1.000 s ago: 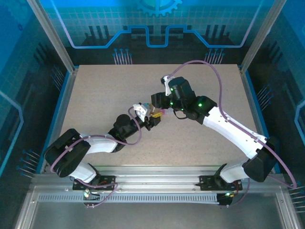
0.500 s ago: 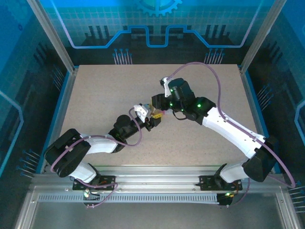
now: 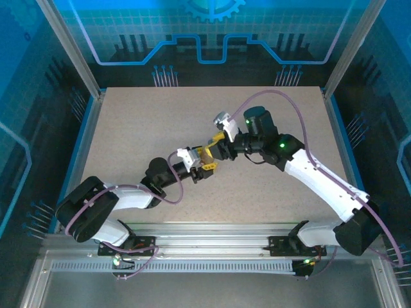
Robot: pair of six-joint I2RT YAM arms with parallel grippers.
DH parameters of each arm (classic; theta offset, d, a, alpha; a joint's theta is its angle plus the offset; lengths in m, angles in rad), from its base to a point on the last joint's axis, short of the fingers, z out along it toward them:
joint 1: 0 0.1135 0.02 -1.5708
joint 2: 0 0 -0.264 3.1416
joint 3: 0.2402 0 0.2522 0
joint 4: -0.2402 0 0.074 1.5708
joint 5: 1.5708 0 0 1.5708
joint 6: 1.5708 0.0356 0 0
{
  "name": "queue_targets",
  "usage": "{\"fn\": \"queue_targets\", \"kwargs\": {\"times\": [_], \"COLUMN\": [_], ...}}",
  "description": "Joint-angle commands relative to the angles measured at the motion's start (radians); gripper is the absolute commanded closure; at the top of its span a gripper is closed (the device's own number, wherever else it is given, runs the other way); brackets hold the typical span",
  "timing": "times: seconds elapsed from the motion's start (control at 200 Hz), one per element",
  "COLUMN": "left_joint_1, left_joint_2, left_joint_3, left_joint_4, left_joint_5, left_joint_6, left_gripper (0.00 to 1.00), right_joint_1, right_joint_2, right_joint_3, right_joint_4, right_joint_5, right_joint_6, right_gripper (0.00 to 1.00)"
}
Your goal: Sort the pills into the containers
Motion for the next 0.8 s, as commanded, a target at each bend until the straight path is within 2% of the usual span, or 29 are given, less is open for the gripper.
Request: {"fn": "queue_targets", "kwargs": {"times": [0.0,0.12,0.22,0.26,0.31,0.385,0.53,0.59,0.795], "left_joint_1": [0.019,0.028,0.041,0.045,0.047,0.048,0.047,0.049,0.049], "left_joint_2": [-0.012,-0.006,-0.010,-0.011,-0.010,-0.010,-0.002,0.004,0.020], "left_joint_3": [-0.009,-0.007,-0.007,-0.005,-0.001,0.006,0.007,0.008,0.002], "left_joint_4": [0.085,0.087,0.081,0.079,0.075,0.066,0.069,0.071,0.075], "left_joint_5": [0.225,0.295,0.337,0.344,0.354,0.369,0.371,0.365,0.317], "left_joint_6": [0.014,0.020,0.024,0.023,0.023,0.022,0.019,0.019,0.033], "left_gripper": [1.00,1.00,1.00,1.00,1.00,1.00,1.00,1.00,1.00], "right_joint_1": [0.008,-0.014,-0.057,-0.069,-0.073,-0.074,-0.076,-0.076,-0.074], "right_joint_2": [-0.034,-0.048,-0.037,-0.028,-0.013,0.020,0.080,0.092,0.078], "right_joint_3": [-0.034,-0.055,-0.023,-0.004,0.028,0.080,0.159,0.177,0.217], "right_joint_4": [-0.074,-0.092,-0.157,-0.186,-0.230,-0.298,-0.376,-0.381,-0.414], "right_joint_5": [-0.178,-0.196,-0.285,-0.316,-0.340,-0.350,-0.342,-0.320,-0.307], "right_joint_6": [-0.314,-0.466,-0.562,-0.594,-0.632,-0.667,-0.681,-0.661,-0.627], "right_gripper": [1.00,1.00,1.00,0.91,0.86,0.69,0.46,0.30,0.14]}}
